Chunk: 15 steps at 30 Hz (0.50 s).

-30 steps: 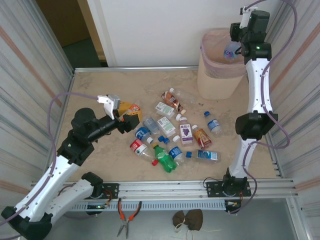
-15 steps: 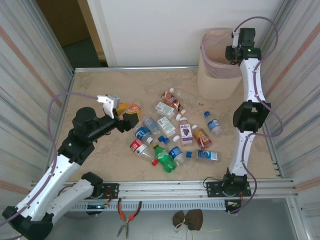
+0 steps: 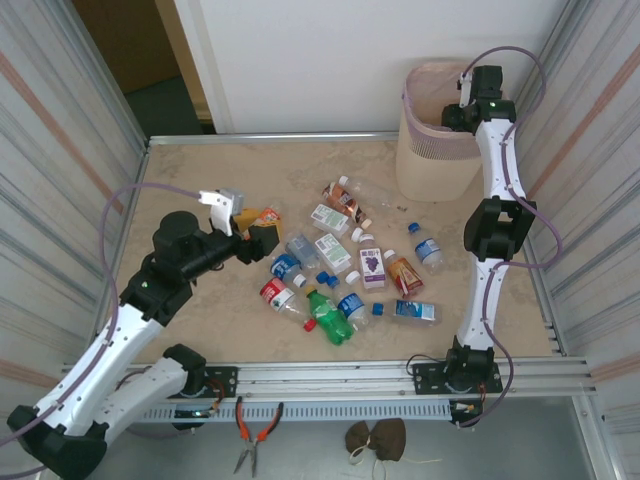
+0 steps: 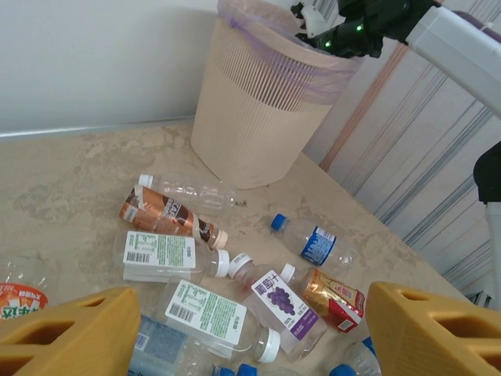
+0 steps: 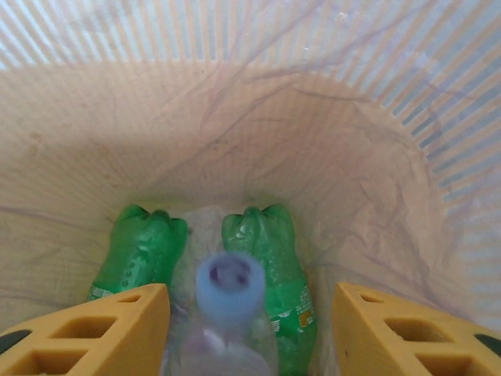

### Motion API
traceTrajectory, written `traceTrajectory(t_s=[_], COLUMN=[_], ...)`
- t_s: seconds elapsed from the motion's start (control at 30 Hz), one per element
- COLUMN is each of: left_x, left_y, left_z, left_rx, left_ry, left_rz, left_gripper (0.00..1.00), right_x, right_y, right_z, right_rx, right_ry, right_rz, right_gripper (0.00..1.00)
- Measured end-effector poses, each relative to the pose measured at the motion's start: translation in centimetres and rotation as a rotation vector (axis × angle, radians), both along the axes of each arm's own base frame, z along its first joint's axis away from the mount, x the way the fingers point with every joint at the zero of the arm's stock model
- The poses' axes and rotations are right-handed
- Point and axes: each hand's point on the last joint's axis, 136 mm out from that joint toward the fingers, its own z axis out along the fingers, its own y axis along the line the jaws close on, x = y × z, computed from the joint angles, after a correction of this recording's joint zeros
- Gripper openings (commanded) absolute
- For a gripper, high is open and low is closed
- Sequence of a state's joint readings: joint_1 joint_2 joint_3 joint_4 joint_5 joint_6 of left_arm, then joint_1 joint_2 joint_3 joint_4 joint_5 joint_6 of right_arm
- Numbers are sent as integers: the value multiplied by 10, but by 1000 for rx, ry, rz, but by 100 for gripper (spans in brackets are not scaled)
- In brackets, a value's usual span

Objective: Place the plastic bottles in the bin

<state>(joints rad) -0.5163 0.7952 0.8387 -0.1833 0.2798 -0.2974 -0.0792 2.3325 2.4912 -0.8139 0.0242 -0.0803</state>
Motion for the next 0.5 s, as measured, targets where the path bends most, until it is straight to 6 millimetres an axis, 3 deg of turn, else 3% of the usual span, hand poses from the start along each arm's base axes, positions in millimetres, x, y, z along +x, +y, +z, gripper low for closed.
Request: traceTrajectory(t_s=[0.17, 0.33, 0.5], left_x=[8, 20, 27], left_y=[-4, 0, 11], left_z=[-21, -56, -104], left_rx=[38, 104, 187], left_ry=[92, 231, 412], left_rz=[8, 69, 172], left_gripper=[66, 63, 67], right_x=[-6, -23, -53], right_y=[2, 11, 34], right_z=[25, 80, 137], right_rx=[0, 5, 3], right_ry=[-41, -135, -231], right_rz=[4, 27, 66], right_gripper=[60, 60, 61])
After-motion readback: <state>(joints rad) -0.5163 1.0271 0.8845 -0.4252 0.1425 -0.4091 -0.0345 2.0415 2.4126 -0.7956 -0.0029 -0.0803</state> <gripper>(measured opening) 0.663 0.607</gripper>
